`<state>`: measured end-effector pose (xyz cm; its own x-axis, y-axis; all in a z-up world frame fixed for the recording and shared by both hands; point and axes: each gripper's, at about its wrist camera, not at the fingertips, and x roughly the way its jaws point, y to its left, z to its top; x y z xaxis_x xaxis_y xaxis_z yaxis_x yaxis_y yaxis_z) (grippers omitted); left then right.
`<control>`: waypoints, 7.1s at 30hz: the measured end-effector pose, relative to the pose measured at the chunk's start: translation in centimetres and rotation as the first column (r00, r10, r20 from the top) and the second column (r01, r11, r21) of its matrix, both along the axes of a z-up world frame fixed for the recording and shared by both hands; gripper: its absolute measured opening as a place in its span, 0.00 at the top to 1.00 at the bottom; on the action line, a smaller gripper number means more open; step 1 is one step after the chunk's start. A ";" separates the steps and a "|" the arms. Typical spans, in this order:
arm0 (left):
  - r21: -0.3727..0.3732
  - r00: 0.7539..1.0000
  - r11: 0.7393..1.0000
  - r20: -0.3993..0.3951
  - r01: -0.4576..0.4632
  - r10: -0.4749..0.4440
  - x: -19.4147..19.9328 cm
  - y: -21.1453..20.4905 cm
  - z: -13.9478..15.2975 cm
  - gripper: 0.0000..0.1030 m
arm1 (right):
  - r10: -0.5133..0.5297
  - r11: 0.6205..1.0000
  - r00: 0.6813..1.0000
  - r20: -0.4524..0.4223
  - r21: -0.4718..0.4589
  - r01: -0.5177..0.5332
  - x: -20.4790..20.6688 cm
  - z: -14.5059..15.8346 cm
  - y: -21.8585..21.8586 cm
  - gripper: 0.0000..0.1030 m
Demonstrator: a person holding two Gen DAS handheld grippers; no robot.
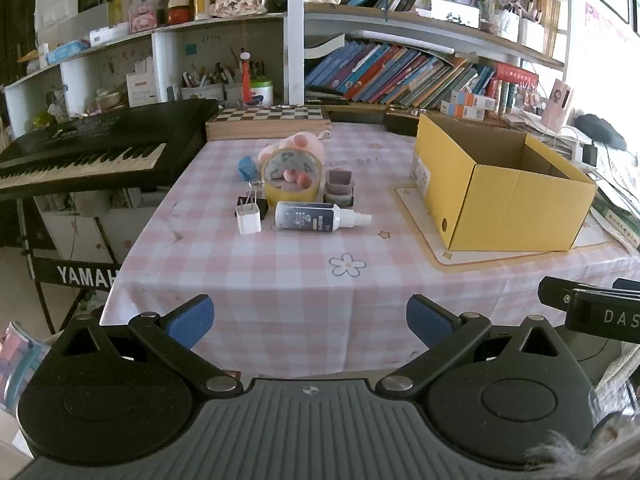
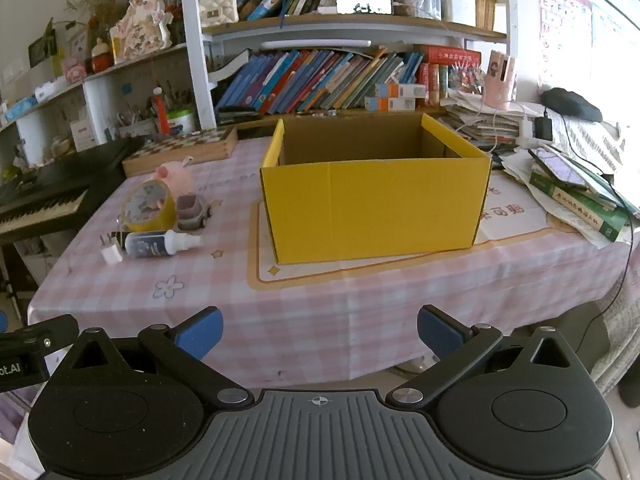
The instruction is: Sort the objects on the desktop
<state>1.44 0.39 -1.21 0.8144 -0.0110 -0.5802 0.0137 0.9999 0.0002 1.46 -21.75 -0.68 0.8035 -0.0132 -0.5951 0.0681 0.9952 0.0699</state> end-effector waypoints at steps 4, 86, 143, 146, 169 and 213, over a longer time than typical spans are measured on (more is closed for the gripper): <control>0.000 1.000 1.000 0.001 0.000 0.000 0.0 0.0 0.0 0.00 | 0.000 1.000 1.000 -0.004 -0.001 0.000 0.1 0.0 0.1 0.00; 0.009 0.999 1.000 -0.024 -0.021 0.021 -1.0 1.1 0.3 0.00 | 0.053 0.999 0.999 -0.012 -0.001 -0.053 -0.5 0.6 2.0 0.00; -0.040 0.954 0.953 -0.036 -0.300 0.298 7.0 8.5 -0.9 0.00 | 0.517 0.856 0.853 -0.075 0.023 -0.517 11.3 -0.6 11.1 0.00; -0.061 0.950 0.948 -0.057 -0.311 0.308 8.6 8.9 -1.3 0.00 | 0.536 0.843 0.840 -0.084 0.015 -0.537 12.8 -0.8 11.4 0.00; -0.076 0.919 0.920 -0.130 -0.384 0.373 17.4 10.4 -2.7 0.00 | 0.697 0.701 0.684 -0.218 0.003 -0.713 23.3 -2.9 15.0 0.00; -0.031 0.959 0.977 -0.198 -0.211 0.201 22.9 7.5 -4.9 0.76 | 0.751 0.618 0.576 -0.322 0.038 -0.785 25.6 -5.1 14.5 0.68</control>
<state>24.30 7.92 -6.12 0.6751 0.1115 -0.7293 -0.1981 0.9796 -0.0335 27.09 -7.26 -5.76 0.3378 0.4580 -0.8223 -0.7261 0.6827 0.0819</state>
